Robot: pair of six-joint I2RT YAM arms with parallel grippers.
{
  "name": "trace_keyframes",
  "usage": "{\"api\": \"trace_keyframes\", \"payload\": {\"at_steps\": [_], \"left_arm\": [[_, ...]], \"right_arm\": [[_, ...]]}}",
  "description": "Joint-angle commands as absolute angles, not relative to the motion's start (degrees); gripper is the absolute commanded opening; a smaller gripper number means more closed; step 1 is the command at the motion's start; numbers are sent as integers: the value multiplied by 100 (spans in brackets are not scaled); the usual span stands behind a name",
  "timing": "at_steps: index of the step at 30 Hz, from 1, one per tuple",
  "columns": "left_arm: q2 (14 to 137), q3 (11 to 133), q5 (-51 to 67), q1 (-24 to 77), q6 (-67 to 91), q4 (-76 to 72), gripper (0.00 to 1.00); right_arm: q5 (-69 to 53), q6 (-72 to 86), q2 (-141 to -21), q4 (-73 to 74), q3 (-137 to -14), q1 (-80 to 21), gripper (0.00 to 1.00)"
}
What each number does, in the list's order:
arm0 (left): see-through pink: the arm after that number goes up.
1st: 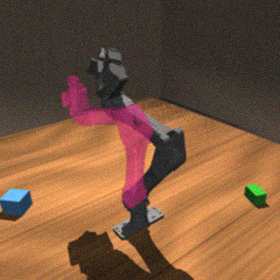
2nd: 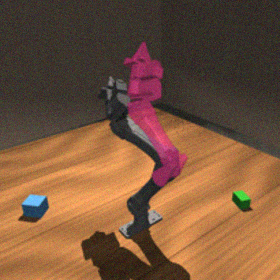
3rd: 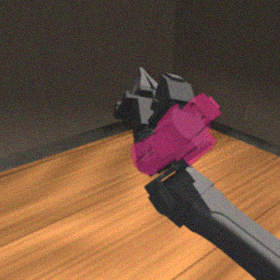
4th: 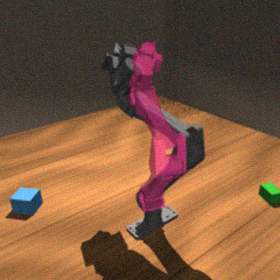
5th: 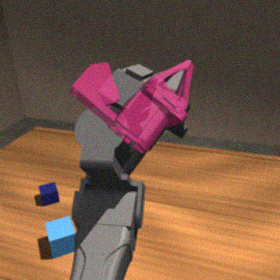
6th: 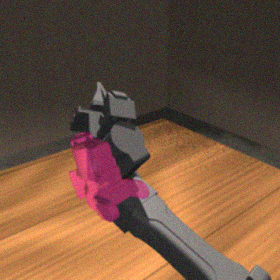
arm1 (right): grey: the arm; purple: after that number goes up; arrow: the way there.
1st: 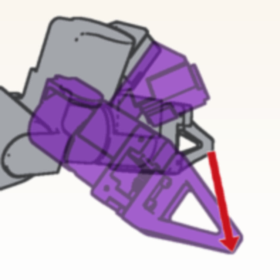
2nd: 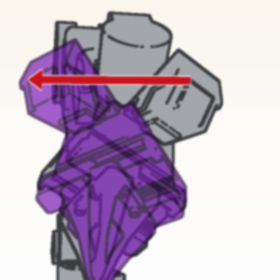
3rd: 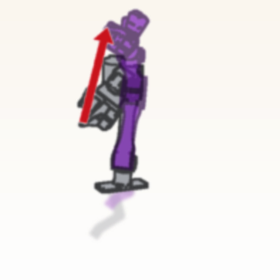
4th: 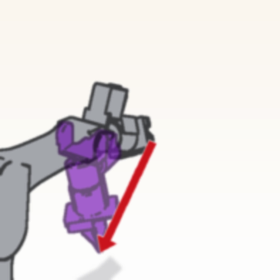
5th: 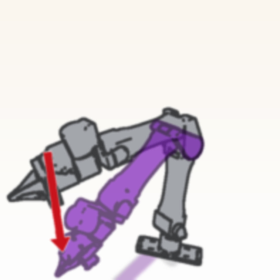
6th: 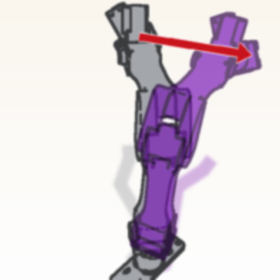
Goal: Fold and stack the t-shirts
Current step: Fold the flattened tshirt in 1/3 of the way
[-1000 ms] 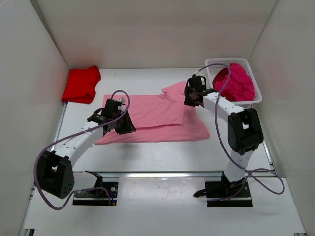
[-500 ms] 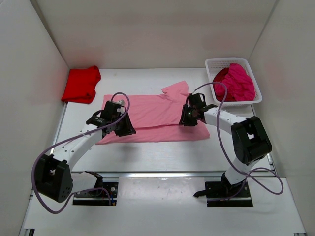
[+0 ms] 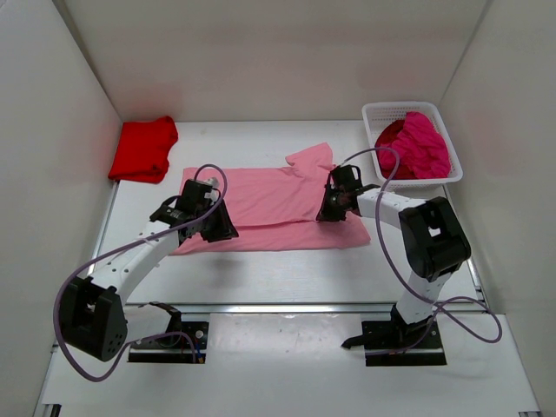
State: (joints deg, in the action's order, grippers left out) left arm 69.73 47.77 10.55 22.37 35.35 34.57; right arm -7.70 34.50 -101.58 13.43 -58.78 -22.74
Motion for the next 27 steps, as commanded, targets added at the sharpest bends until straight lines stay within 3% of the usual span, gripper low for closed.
{"api": "trace_keyframes", "payload": {"at_steps": [1,11,13,17,19,23,27], "left_arm": [[6855,4912,1037,2180,3463,3498,39],[7162,5317,783,1864,3322,3498,39],[7181,5370,748,1802,3331,3481,38],[7356,5475,659,1425,3462,3401,39],[7444,5545,720,1170,3629,3270,42],[7734,5862,563,897,3841,2998,45],[8374,6537,396,563,3972,2892,47]], "right_arm": [[-791,3533,-10064,1186,-6169,-2320,1],[-650,3244,-10888,1898,-7978,-2408,1],[-756,3173,-11231,2160,-8435,-2400,7],[-765,2945,-11663,2425,-9315,-2426,32],[-686,2866,-11681,2461,-9596,-2321,36],[-511,2743,-11812,2487,-9949,-2058,32],[-36,2391,-12356,2899,-10991,-1942,2]]}}
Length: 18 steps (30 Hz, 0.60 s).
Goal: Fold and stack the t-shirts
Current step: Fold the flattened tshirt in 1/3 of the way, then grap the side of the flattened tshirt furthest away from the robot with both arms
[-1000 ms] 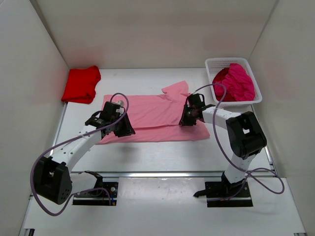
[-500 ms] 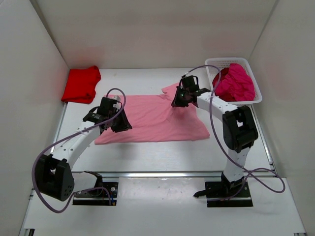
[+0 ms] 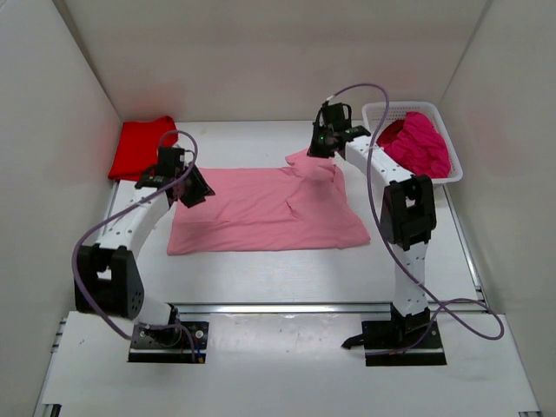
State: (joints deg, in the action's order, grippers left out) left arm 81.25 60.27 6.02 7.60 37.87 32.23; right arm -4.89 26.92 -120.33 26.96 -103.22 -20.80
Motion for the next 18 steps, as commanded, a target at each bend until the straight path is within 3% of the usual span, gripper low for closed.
{"api": "trace_keyframes", "payload": {"at_steps": [1,4,8,10,18], "left_arm": [[8628,6783,274,484,3964,2892,49],[9235,7337,124,387,3964,2865,55],[10070,8102,-104,255,4007,2971,64],[10335,8304,-105,150,4060,2979,65],[11205,9210,-580,27,3806,3199,68]], "right_arm": [[139,2269,-12671,3005,-11465,-1925,0],[378,1970,-13462,3550,-12854,-1820,1],[236,2084,-13779,3322,-13093,-1459,27],[168,2021,-13992,3270,-13340,-1336,33],[333,1917,-14738,3103,-13939,-1187,38]]}}
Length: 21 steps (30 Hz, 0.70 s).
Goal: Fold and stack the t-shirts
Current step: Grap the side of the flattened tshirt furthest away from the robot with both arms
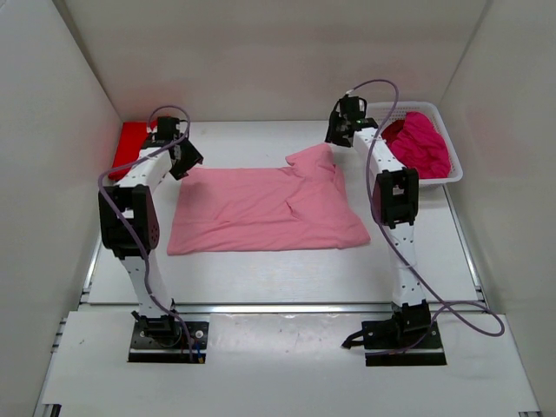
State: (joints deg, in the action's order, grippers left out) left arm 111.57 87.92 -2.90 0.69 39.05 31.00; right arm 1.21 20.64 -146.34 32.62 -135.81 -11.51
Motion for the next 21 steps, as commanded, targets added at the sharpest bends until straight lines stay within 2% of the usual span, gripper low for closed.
{"api": "trace_keyframes", "payload": {"at_steps": [1,8,11,13,16,21], "left_arm": [[11258,9228,-606,52,3806,3260,68],[11531,9211,-615,9,3894,3138,69],[11636,9290,-650,-167,3805,3191,69],[11654,9369,-624,-254,3814,3173,69],[11716,9483,-650,-342,3832,3243,69],[11961,9738,-659,-431,3806,3287,68]], "right_arm": [[273,1907,-14826,3068,-13948,-1204,38],[299,2021,-15310,3111,-14333,-1275,39],[229,2109,-15442,3059,-14572,-1292,44],[80,2232,-15687,3119,-15000,-1213,47],[53,2372,-16039,3497,-15600,-1204,48],[-307,2689,-15943,3471,-15293,-1178,37]]}}
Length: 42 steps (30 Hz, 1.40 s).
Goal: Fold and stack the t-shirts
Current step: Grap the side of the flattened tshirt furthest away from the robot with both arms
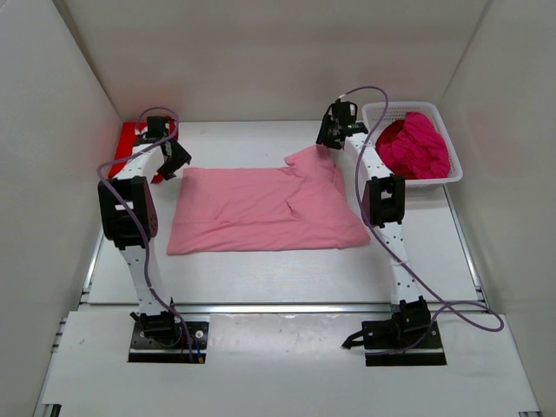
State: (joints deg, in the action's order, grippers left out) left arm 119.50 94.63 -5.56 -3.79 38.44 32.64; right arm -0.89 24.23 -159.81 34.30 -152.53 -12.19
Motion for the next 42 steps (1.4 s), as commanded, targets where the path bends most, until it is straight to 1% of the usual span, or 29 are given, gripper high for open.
{"api": "trace_keyframes", "payload": {"at_steps": [1,2,7,8,12,13,15,16,18,20,21,22,23,24,26,28,29,36,42], "left_arm": [[12049,9799,-677,-431,3814,3261,69],[12111,9852,-677,-439,3832,3313,68],[12656,10388,-747,-273,3797,3357,69],[12761,10554,-712,-238,3797,3340,69],[13121,10976,-852,-132,3814,3427,68],[13192,11030,-861,-158,3814,3445,68],[13201,11048,-870,-193,3771,3437,61],[13253,11074,-879,-150,3762,3445,61],[13263,11066,-958,-158,3744,3472,55],[13298,11048,-1028,-219,3735,3481,54],[13324,11048,-1020,-237,3727,3480,51],[13324,11057,-1037,-246,3718,3480,43],[13359,11022,-1037,-263,3683,3489,39],[13368,11048,-1020,-272,3717,3533,32],[13333,11013,-1002,-299,3692,3533,12],[13219,10960,-1028,-281,3648,3559,1],[13167,10943,-1011,-290,3656,3568,0],[12350,10329,-923,-255,3516,3560,0],[11620,9643,-976,-342,3331,3524,0]], "right_arm": [[-334,2716,-16013,3515,-15371,-1221,32],[-360,2733,-16022,3585,-15424,-1152,32],[-448,2778,-16075,3657,-15512,-1108,22],[-483,2803,-16075,3656,-15539,-1125,19],[-440,2778,-16198,3761,-15836,-1160,11],[-466,2821,-16259,3823,-16021,-1186,7],[-483,2839,-16304,3885,-16136,-1125,2],[-475,2856,-16278,3876,-16163,-1099,1],[-457,2839,-16164,3815,-16154,-1090,0],[-562,2848,-16040,3657,-16154,-1081,0],[-580,2856,-15997,3621,-16154,-1038,0],[-615,2856,-15961,3621,-16163,-1055,0],[-598,2865,-15909,3638,-16163,-1020,0],[-606,2804,-15847,3691,-16146,-1080,1],[-501,2725,-15829,3805,-16146,-1116,1],[-440,2558,-15733,3911,-16163,-1187,0],[-439,2584,-15689,3963,-16154,-1195,0],[-264,2303,-15188,4420,-16163,-1257,0],[-193,2162,-14678,5517,-16154,-1327,0]]}}
